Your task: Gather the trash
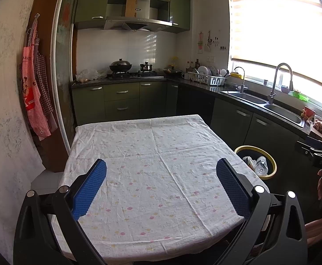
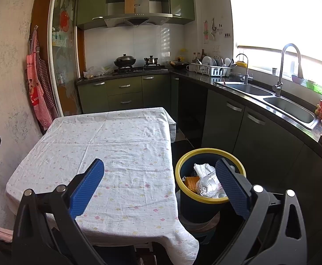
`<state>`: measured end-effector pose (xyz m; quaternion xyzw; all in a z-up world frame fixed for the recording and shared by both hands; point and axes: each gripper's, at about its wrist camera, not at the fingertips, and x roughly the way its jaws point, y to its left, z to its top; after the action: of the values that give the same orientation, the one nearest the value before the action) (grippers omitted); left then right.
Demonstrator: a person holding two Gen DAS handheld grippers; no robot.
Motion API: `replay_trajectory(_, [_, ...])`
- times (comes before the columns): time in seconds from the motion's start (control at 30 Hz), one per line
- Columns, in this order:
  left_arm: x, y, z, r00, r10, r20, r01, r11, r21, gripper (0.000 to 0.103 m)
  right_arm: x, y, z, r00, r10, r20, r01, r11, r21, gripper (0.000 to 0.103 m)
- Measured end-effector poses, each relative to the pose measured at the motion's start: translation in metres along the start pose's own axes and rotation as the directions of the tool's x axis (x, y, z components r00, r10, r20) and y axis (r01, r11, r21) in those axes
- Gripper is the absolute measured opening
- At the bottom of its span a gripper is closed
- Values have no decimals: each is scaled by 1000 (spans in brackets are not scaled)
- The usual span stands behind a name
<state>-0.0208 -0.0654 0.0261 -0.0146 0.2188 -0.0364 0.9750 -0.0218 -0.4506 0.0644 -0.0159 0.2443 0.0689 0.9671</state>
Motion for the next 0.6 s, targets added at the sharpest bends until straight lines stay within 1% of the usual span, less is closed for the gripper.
replay_trajectory(0.6, [6,-1,-5,1000,-4,-17,4,1000,2,98,5,1,-2,1000,7,-10,-7,1000,3,96])
